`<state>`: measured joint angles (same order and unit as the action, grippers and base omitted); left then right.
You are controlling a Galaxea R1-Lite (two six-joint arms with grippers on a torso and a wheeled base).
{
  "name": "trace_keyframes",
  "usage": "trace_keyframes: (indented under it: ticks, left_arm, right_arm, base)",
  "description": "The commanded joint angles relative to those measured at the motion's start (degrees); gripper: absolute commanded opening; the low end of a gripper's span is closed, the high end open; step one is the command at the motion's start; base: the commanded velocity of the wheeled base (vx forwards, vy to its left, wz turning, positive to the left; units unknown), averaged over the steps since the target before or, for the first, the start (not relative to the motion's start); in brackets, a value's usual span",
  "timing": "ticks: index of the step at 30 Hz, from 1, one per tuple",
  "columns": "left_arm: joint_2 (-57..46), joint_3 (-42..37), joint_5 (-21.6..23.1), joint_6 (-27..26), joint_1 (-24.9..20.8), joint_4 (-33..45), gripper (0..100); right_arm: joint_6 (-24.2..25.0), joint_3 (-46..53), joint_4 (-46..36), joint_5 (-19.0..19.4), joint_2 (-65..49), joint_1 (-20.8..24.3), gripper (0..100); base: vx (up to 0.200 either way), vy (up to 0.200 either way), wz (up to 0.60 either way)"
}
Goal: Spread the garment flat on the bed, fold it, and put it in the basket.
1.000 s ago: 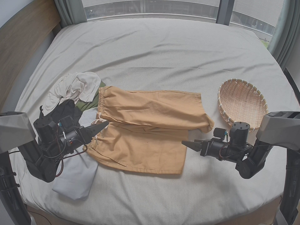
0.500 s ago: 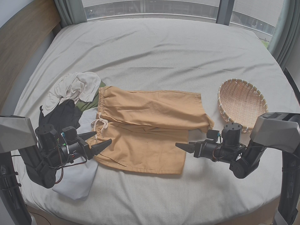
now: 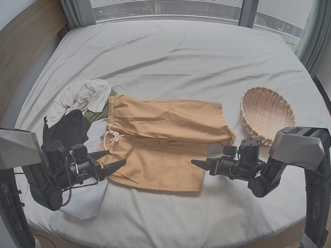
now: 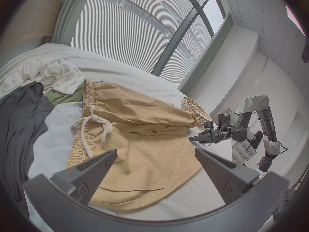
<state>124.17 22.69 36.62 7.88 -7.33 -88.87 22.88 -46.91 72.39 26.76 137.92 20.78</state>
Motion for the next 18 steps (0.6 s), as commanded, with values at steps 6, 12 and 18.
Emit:
trace_keyframes:
  ticks: [6,12,18]
  left_arm:
    - [0.46,-1.59,0.03,-0.05,0.12,0.01,100]
    - [0.37,-2.21,0.47,-0.05,0.38,-0.08,100]
    - [0.28,-2.38,0.47,-0.05,1.17,-0.08,100]
  right_arm:
    - [-0.29,4.46,0.65,-1.01,-3.36,0.84,0]
    - [-0.29,12.02,0.83,-1.09,-10.31,1.19,0]
    - [-2.32,18.61,0.83,-2.06,-14.0,1.19,0]
  base:
    - [0.0,0.0,0.0]
    - [0.0,0.0,0.0]
    - [0.0,0.0,0.0]
